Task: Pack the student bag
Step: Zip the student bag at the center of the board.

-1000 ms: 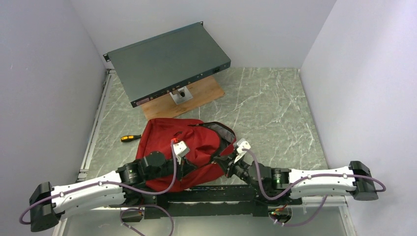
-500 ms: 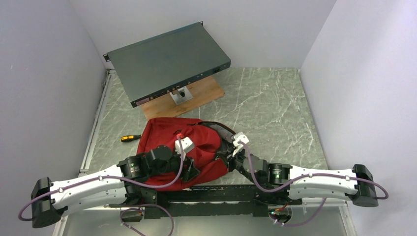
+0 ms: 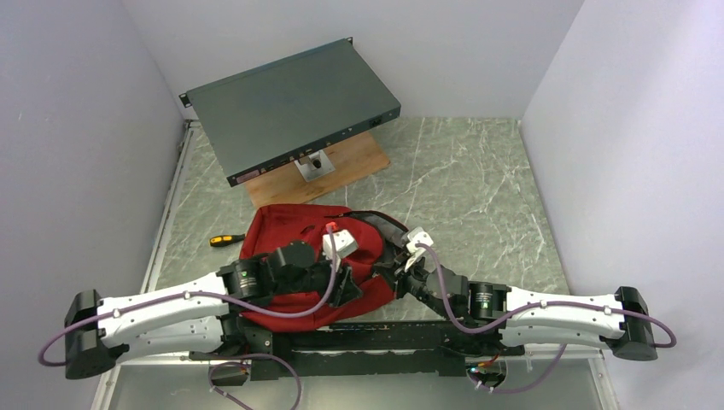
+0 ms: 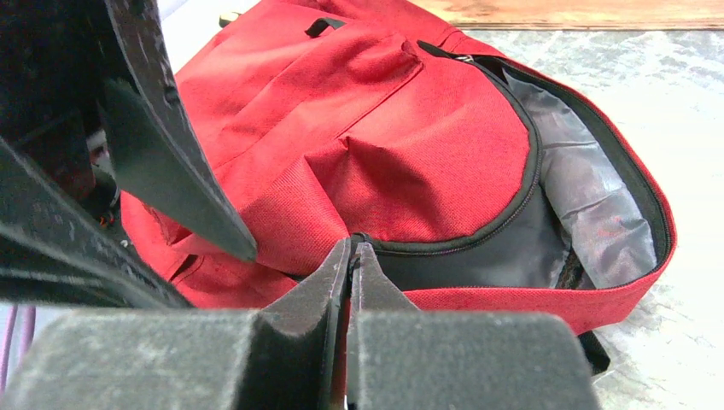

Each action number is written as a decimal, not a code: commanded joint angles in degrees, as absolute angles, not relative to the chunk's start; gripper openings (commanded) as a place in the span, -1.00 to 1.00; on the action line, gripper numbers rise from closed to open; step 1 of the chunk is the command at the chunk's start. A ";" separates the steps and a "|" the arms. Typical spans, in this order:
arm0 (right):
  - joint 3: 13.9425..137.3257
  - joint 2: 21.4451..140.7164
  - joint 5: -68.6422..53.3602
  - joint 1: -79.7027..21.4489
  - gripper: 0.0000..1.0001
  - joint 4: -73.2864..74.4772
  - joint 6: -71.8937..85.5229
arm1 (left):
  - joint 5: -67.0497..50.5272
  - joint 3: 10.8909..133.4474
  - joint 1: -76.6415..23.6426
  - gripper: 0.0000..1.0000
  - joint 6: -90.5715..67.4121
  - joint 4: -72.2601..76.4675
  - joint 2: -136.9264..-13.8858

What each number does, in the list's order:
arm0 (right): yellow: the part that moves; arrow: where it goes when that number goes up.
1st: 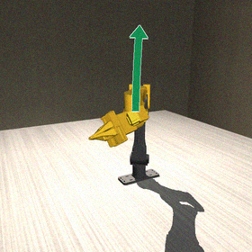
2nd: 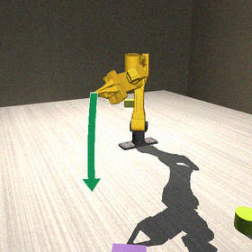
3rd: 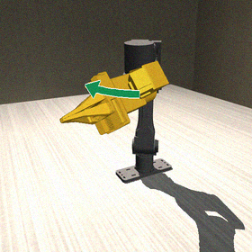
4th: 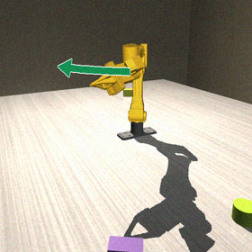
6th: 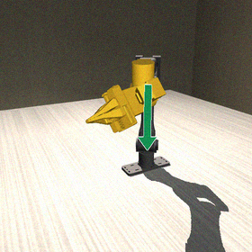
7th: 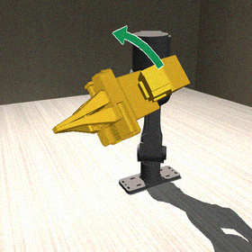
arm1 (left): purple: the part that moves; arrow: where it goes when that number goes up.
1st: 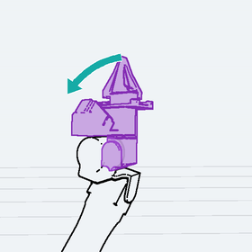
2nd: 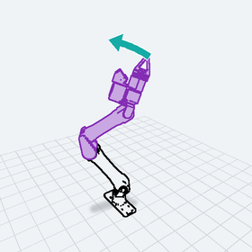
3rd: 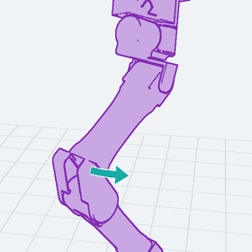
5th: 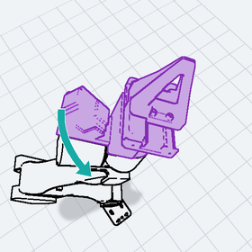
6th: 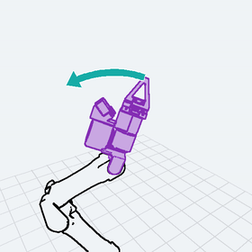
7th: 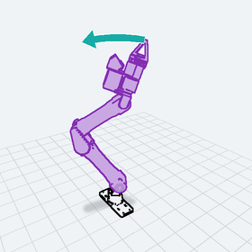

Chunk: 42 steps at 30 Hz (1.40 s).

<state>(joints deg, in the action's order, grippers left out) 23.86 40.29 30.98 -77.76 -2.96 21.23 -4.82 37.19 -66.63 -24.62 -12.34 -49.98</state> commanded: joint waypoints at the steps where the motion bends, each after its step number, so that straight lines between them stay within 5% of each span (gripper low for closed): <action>1: 26.37 39.05 31.31 -77.52 -1.00 -5.36 22.21 | -3.58 41.39 -69.67 0.01 -23.91 -10.83 -54.03; 12: 26.79 39.19 30.26 -77.52 -1.00 -5.04 23.15 | 9.52 46.44 -72.26 0.09 -23.84 -14.88 -65.50; 24: 29.76 39.59 40.30 -77.40 -1.00 2.29 28.56 | 7.78 45.10 -74.91 -0.99 -21.62 -17.06 -68.03; 32: 33.89 37.23 40.69 -66.46 -1.00 15.19 30.85 | 5.14 35.54 -79.01 -1.00 -22.47 -15.30 -58.55; 42: 32.35 41.04 32.20 -51.73 -1.00 14.18 25.07 | -0.51 30.94 -79.01 -1.00 -21.18 -11.41 -51.70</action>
